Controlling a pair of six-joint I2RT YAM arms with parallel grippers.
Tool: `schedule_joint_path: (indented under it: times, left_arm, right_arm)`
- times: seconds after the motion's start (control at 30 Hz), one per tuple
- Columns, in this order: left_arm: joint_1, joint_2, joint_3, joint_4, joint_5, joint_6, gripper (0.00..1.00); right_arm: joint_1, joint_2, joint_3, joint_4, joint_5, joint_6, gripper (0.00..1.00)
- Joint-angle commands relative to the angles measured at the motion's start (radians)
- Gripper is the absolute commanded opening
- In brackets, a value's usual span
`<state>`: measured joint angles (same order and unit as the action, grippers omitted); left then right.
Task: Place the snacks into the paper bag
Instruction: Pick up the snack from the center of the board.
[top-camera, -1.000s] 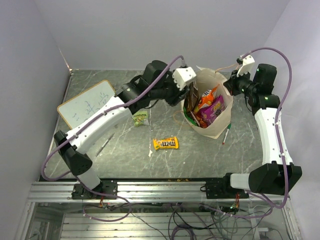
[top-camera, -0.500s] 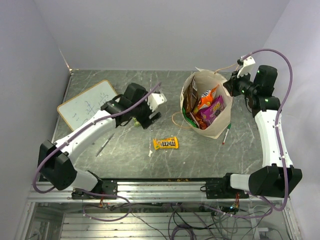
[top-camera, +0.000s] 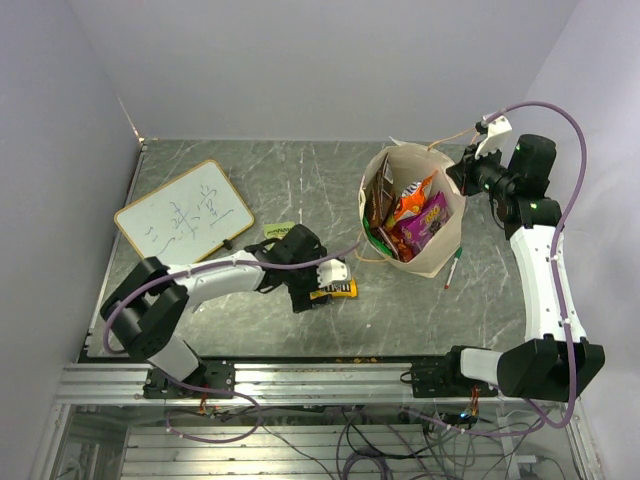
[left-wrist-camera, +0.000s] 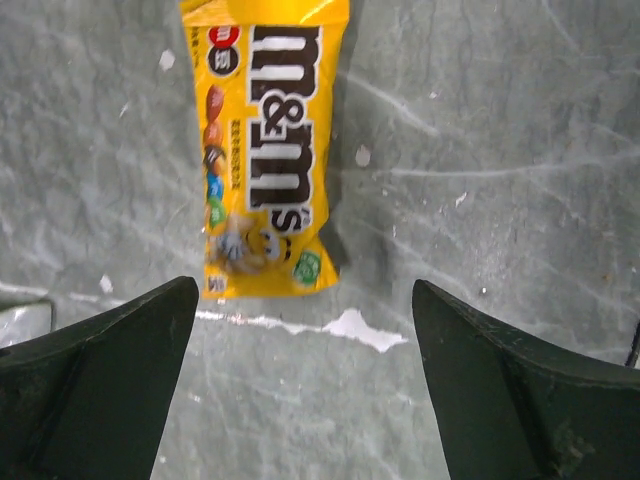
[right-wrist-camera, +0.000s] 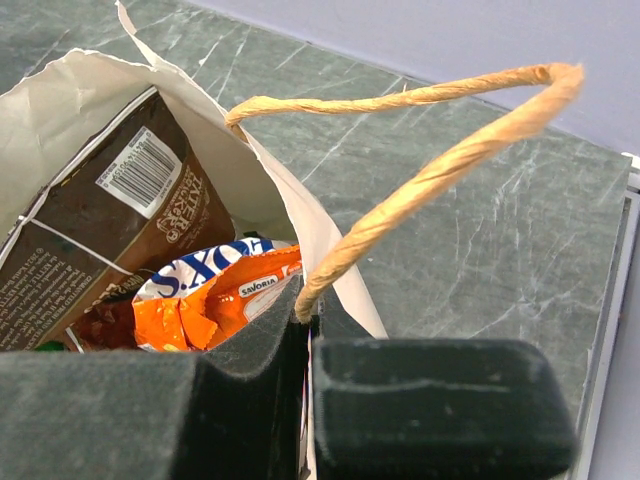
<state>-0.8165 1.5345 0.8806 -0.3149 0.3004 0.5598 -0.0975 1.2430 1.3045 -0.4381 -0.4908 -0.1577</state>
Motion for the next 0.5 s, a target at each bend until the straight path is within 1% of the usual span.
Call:
schedule_joint_path:
  times: [0.0, 0.13, 0.27, 0.4, 0.47]
  left_arm:
    - [-0.030, 0.062, 0.021, 0.112, 0.035, 0.021, 1.00]
    - [-0.055, 0.114, 0.042, 0.127, -0.011, 0.006, 0.99]
    - [-0.056, 0.121, 0.049, 0.164, -0.083, -0.009, 1.00]
    - [-0.055, 0.121, 0.044, 0.193, -0.116, -0.015, 1.00]
    - [-0.056, 0.125, 0.043, 0.201, -0.123, -0.018, 0.96]
  right_arm:
    - [-0.008, -0.034, -0.010, 0.071, -0.028, 0.005, 0.00]
    - [-0.012, -0.034, -0.016, 0.072, -0.034, 0.004, 0.00]
    - [-0.013, -0.034, -0.020, 0.073, -0.036, 0.004, 0.00]
    - [-0.013, -0.028, -0.024, 0.075, -0.041, 0.002, 0.00]
    - [-0.014, -0.022, -0.025, 0.074, -0.043, 0.000, 0.00]
